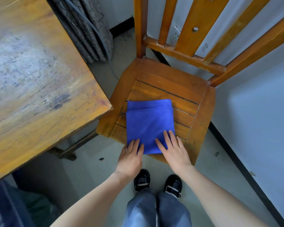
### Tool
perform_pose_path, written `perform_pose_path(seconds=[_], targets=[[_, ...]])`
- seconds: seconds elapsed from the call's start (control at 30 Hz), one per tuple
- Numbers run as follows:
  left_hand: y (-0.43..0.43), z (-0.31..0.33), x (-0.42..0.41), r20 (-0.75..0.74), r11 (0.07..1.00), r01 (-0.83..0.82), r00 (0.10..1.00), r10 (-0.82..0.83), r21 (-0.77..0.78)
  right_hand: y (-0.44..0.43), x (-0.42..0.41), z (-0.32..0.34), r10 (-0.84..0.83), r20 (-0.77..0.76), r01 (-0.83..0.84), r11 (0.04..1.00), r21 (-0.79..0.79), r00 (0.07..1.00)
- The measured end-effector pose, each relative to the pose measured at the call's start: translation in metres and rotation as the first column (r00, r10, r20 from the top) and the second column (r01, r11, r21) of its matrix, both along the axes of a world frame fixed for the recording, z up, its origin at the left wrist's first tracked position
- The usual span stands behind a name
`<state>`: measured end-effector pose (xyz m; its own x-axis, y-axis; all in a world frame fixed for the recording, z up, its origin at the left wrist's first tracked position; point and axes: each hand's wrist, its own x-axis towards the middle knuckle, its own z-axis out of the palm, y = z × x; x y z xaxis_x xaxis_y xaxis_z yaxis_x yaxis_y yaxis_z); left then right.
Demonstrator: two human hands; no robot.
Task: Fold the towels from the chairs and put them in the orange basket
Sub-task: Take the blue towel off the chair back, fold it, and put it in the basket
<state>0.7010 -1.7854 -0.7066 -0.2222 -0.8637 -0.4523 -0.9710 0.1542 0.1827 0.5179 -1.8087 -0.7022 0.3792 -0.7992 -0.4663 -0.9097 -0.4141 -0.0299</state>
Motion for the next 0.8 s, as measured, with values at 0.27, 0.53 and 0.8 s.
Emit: perform_pose_path(seconds=[0.27,0.53,0.8], targets=[[-0.005,-0.006,-0.006,0.109,0.997,0.063,0.992,-0.067,0.034,-0.019,0.005,-0.001,0.056,0.148,-0.033,0.987,-0.156,0.987],[-0.019,0.007,-0.004,0.044,0.976,0.039,0.999,-0.031,-0.215,-0.003,-0.008,0.009,0.203,0.290,-0.030,0.862,-0.507,0.935],[-0.008,0.080,0.004,0.002,0.973,0.079,0.997,-0.081,-0.217,0.014,-0.006,0.069,0.237,0.334,-0.023,0.844,-0.536,0.912]])
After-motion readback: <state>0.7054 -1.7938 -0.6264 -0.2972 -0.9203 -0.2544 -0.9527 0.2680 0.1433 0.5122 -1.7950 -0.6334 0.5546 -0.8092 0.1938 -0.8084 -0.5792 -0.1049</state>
